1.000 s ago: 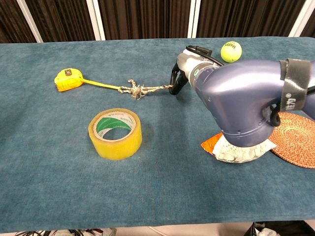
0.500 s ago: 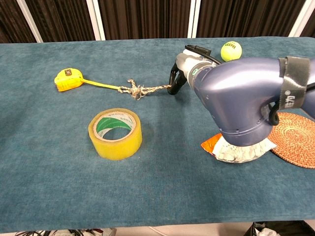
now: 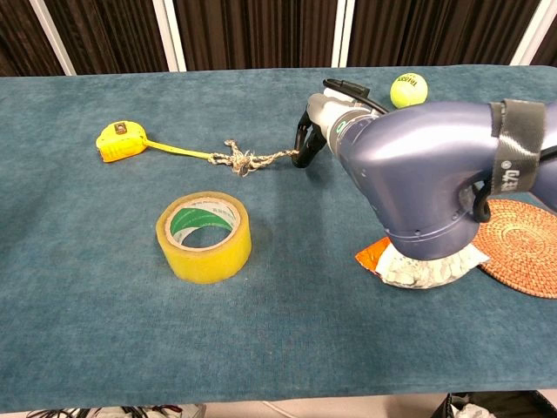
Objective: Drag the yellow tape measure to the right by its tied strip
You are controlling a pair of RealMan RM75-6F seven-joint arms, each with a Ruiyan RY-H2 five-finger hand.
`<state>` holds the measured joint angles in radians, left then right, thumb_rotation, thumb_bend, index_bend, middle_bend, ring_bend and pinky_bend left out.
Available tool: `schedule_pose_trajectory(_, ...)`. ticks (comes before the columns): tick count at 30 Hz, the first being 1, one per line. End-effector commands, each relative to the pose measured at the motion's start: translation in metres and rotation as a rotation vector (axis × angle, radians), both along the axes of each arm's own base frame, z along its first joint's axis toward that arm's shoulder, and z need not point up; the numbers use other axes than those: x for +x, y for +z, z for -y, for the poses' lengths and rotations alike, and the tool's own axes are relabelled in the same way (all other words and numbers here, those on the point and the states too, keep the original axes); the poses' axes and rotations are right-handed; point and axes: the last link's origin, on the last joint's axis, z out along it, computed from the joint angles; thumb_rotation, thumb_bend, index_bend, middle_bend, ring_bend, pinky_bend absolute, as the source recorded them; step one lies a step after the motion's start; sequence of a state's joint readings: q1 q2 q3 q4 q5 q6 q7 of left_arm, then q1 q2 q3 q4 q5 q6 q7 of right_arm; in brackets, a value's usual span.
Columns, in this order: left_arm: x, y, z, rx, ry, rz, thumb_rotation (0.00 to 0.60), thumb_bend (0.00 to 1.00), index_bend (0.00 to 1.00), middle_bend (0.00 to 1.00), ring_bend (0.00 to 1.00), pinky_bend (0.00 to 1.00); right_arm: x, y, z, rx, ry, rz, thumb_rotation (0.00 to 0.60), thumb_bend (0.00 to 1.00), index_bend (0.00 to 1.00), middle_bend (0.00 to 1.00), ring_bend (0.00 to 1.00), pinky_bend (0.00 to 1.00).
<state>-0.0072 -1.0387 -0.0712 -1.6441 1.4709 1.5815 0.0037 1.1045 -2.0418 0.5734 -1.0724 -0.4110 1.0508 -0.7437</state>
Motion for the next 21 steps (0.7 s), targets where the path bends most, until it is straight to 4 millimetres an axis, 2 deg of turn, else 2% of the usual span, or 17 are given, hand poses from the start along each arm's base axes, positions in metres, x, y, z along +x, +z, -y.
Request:
schedule_pose_trajectory(1,0.0,0.0,0.0,-0.001,0.002,-0.001,0.6,0.31,0.07,0.0,0.0,0.0,-0.002,0.0,0.0,-0.003,-0.001,-0.006,0.6,0.42,0.63,0.0,0.05,0.18)
schedule_pose_trajectory(8,-0.001,0.0,0.0,0.001,0.003,-0.008,0.6,0.31,0.07,0.0,0.0,0.0,-0.01,0.006,0.004,-0.033,-0.031,-0.015,0.6,0.42,0.63,0.0,0.05,0.18)
schedule_pose_trajectory(12,-0.002,0.002,0.001,0.011,0.006,-0.021,0.6,0.31,0.07,0.0,0.0,0.0,-0.017,0.016,0.009,-0.051,-0.042,-0.01,0.6,0.42,0.63,0.0,0.05,0.18)
schedule_pose_trajectory(21,-0.001,0.0,0.002,0.009,0.01,-0.026,0.6,0.31,0.07,0.0,0.0,0.0,-0.054,0.045,0.01,-0.076,-0.073,-0.021,0.6,0.42,0.63,0.0,0.04,0.18)
